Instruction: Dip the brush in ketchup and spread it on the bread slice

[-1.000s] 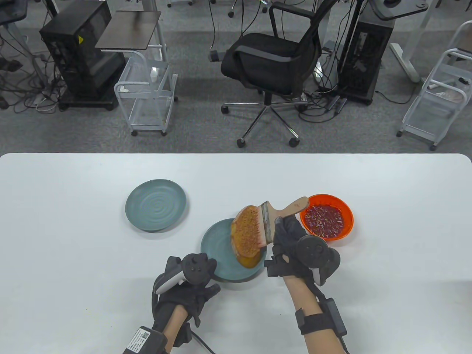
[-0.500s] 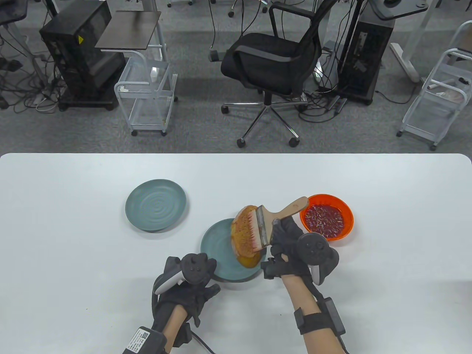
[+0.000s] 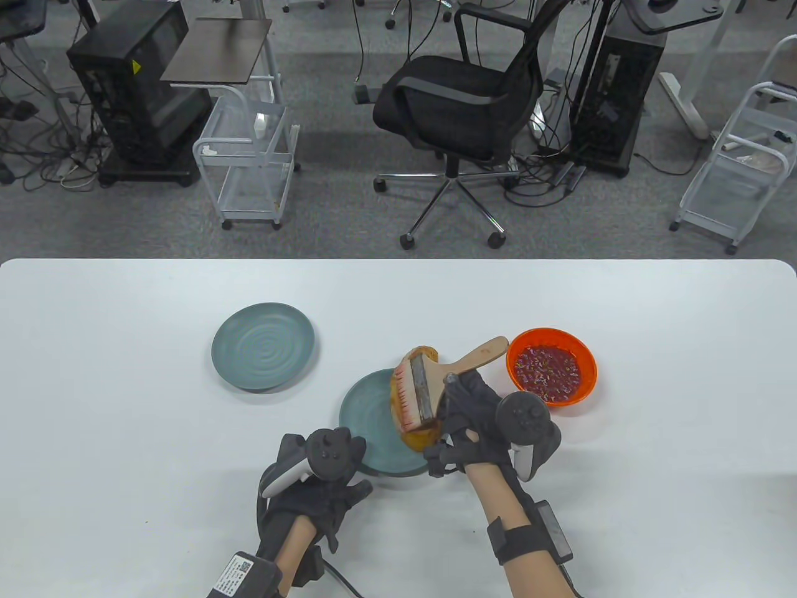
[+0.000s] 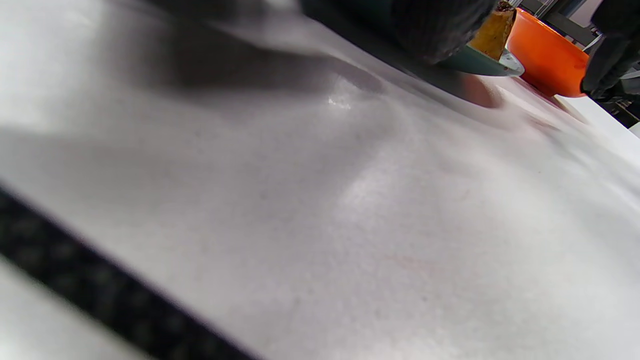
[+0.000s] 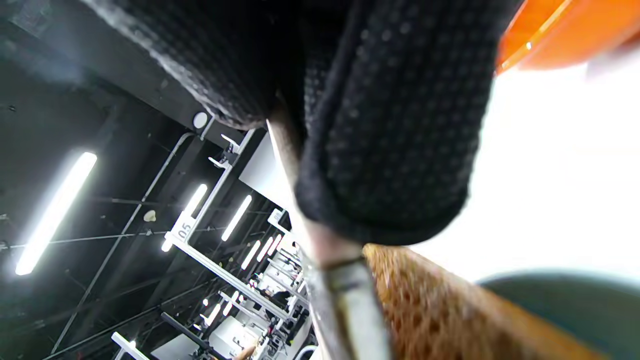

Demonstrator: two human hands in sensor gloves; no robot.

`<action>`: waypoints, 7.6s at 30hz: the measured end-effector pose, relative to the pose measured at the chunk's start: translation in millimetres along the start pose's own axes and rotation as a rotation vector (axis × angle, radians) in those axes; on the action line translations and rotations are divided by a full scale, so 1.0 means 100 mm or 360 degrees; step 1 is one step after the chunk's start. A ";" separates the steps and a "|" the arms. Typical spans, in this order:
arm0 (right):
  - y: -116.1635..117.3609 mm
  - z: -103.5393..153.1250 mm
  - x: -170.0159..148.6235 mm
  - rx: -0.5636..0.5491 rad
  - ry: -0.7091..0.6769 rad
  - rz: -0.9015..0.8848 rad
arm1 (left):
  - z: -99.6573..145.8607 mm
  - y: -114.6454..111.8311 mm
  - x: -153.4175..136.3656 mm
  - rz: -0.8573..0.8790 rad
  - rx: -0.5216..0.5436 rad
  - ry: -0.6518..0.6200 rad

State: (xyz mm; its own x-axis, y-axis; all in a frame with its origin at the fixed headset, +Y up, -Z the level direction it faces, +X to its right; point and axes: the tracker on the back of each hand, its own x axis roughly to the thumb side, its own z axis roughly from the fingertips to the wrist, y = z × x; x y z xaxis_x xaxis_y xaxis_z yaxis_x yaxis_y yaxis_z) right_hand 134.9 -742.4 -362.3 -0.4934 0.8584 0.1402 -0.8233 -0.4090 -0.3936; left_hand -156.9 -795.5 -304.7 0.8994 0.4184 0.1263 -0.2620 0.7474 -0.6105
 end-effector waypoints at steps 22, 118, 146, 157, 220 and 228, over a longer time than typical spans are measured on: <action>-0.33 -0.05 0.16 -0.0128 -0.0312 0.0175 | 0.01 -0.01 0.02 -0.0026 -0.0004 0.0018; -0.28 -0.06 0.10 -0.0052 -0.0174 0.0162 | 0.01 0.01 0.02 -0.0017 -0.0013 0.0036; 0.14 0.08 0.22 0.0218 -0.0076 -0.0043 | 0.02 0.00 0.00 0.0012 -0.0019 0.0021; -0.29 -0.11 0.17 -0.0041 -0.0144 0.0141 | 0.01 0.00 0.03 0.0009 -0.0017 0.0035; -0.57 0.88 1.06 0.0382 -0.1278 0.0561 | 1.17 0.75 0.41 0.0436 0.1347 -0.1194; -0.86 0.66 0.47 0.0343 -0.0779 0.0931 | 1.11 0.84 0.00 0.0376 0.1469 -0.0968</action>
State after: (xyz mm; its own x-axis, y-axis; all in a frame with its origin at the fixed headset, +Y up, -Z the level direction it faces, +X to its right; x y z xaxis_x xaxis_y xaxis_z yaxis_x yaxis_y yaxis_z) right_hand 164.3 -687.7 -262.1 -0.8891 0.2721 0.3680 -0.4034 -0.8457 -0.3493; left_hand -217.5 -675.6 -269.2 0.5394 0.5930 0.5978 -0.7878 0.6062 0.1096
